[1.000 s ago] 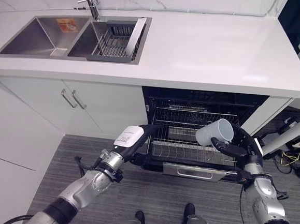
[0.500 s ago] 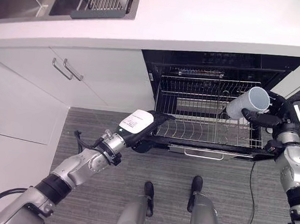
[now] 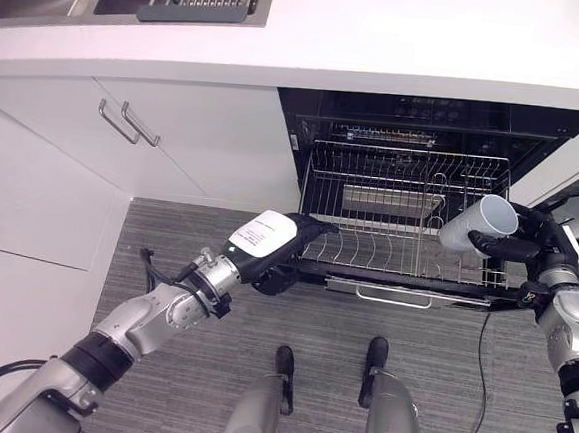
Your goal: Place the dishes in the dishwasher.
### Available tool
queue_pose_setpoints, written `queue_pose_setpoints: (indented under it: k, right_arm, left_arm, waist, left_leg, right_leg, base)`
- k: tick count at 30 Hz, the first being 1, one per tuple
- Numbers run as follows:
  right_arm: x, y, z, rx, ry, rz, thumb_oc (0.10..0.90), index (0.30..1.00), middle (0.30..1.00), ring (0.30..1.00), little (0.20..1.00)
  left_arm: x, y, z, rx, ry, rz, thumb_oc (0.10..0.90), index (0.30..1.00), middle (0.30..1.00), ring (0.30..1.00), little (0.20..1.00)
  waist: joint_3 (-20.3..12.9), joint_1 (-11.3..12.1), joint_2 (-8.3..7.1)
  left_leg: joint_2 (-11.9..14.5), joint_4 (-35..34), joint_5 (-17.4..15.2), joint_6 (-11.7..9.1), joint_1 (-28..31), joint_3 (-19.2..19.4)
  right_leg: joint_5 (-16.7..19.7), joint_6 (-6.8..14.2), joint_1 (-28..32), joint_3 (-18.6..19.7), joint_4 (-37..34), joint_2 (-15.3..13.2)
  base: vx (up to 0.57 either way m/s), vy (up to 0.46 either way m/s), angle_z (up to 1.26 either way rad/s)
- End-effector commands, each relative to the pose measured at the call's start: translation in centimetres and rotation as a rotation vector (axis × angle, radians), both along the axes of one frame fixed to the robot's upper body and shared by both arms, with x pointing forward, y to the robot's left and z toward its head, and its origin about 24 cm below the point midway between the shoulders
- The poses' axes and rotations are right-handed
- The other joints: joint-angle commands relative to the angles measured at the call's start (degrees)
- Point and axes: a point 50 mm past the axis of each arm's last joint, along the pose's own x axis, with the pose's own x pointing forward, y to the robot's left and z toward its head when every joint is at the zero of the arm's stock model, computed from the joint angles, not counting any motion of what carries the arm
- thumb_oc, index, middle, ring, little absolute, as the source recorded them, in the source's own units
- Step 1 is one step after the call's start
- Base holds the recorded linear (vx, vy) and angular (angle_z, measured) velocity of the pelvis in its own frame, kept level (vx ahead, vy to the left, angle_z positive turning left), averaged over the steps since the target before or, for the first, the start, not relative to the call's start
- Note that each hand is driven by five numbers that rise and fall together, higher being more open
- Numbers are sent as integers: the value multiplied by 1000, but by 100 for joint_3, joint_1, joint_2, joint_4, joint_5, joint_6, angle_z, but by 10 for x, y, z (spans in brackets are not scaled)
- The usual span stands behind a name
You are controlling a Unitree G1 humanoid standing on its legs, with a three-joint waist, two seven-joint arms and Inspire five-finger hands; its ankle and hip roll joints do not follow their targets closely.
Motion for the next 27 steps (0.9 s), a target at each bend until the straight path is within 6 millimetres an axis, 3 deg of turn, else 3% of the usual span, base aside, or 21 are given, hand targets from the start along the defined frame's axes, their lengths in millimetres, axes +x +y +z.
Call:
queue_pose_setpoints:
  k: [1, 15, 27]
  right_arm:
    - [11, -4, 54, -124, -137, 48, 400, 300, 300, 300, 300]
    - [19, 18, 29, -205, 48, 219, 400, 300, 300, 300, 300]
    - [22, 35, 22, -329, 153, 320, 400, 300, 300, 300, 300]
  left_arm:
    - [-2, -9, 44, -86, -147, -111, 800, 900, 900, 900, 900]
    - [4, -10, 57, -40, -173, -124, 800, 900, 900, 900, 900]
    - [8, -6, 58, -3, -175, -121, 800, 900, 900, 900, 900]
  waist:
    - [-305, 36, -62]
    - [-169, 49, -142]
    - [-137, 55, -238]
  left_leg:
    - [138, 223, -357, 113, -209, 552]
    - [158, 223, -319, 124, -293, 524]
    - [174, 223, -281, 119, -339, 530]
  right_leg:
    - [-1034, 131, 230, 93, 376, 112]
    - [-986, 121, 147, 95, 376, 142]
    - [-956, 134, 111, 89, 376, 155]
  base:
    - [0, 0, 0]
    - [-3, -4, 1]
    - [-4, -10, 2]
